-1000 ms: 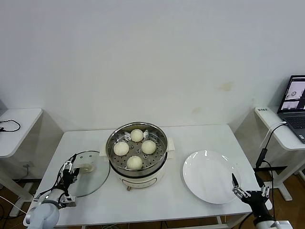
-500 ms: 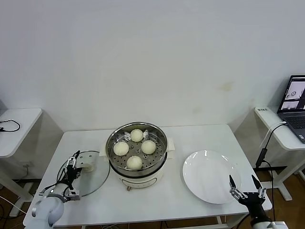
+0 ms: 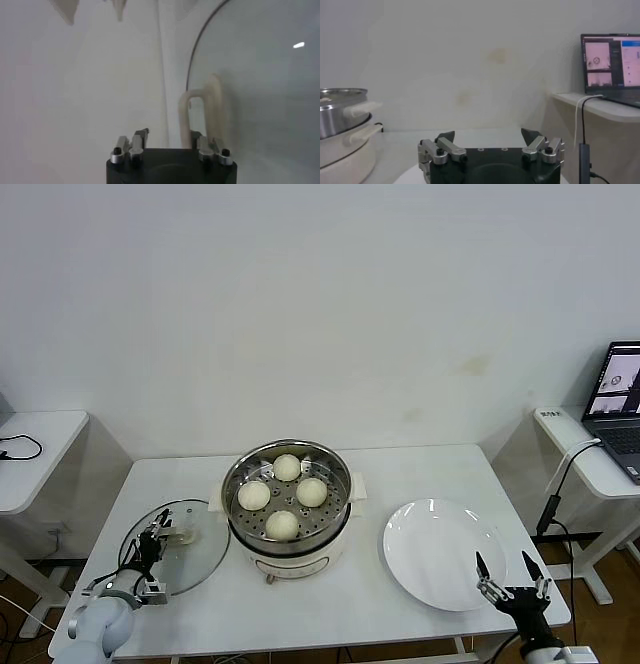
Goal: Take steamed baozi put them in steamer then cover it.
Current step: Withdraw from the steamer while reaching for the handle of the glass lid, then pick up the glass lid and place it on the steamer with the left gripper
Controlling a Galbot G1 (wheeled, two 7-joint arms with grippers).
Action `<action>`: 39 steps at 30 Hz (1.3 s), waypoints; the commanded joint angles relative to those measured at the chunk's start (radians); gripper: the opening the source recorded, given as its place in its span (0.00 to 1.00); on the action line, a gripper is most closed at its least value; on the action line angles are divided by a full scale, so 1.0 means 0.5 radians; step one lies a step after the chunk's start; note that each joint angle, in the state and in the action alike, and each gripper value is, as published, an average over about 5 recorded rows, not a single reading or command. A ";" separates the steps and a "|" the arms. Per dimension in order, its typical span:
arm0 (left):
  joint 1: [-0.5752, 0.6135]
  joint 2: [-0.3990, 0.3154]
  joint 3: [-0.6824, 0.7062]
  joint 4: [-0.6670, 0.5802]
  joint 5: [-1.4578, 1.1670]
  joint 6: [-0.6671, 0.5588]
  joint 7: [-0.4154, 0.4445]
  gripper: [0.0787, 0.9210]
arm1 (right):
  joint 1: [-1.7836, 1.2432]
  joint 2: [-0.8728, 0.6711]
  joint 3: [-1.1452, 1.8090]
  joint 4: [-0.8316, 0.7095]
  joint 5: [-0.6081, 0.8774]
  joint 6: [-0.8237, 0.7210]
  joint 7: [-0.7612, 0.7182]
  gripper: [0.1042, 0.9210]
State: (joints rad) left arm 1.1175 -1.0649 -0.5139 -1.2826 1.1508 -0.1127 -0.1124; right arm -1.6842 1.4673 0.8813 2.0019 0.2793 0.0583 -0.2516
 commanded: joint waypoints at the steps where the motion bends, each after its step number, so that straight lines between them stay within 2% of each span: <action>1: 0.038 -0.003 -0.021 -0.029 -0.015 -0.001 -0.048 0.30 | 0.008 -0.001 -0.020 -0.010 -0.011 -0.002 0.000 0.88; 7: 0.123 0.013 -0.074 -0.174 -0.051 0.035 -0.091 0.11 | 0.010 -0.012 -0.054 -0.013 -0.025 -0.001 0.002 0.88; 10: 0.176 0.042 -0.124 -0.278 -0.077 0.041 -0.103 0.08 | 0.007 -0.024 -0.067 -0.010 -0.034 0.002 0.001 0.88; 17: 0.355 0.162 -0.314 -0.565 -0.192 0.135 -0.013 0.08 | -0.015 -0.072 -0.082 0.023 -0.058 0.009 -0.009 0.88; 24: 0.512 0.237 -0.553 -0.978 -0.296 0.346 0.346 0.08 | -0.002 -0.092 -0.105 0.025 -0.083 0.013 -0.015 0.88; 28: 0.526 0.243 -0.641 -1.131 -0.266 0.442 0.494 0.08 | 0.010 -0.093 -0.118 0.016 -0.099 0.012 -0.017 0.88; 35: 0.474 0.253 -0.550 -1.362 -0.302 0.567 0.599 0.08 | 0.014 -0.098 -0.123 0.005 -0.133 0.019 -0.017 0.88; 39: 0.429 0.279 -0.375 -1.472 -0.438 0.642 0.593 0.08 | 0.011 -0.090 -0.124 -0.013 -0.191 0.044 -0.017 0.88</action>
State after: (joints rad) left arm 1.3363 -0.9499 -0.7595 -1.8165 1.0148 0.1077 0.1001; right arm -1.6788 1.4219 0.8228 2.0020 0.2174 0.0695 -0.2601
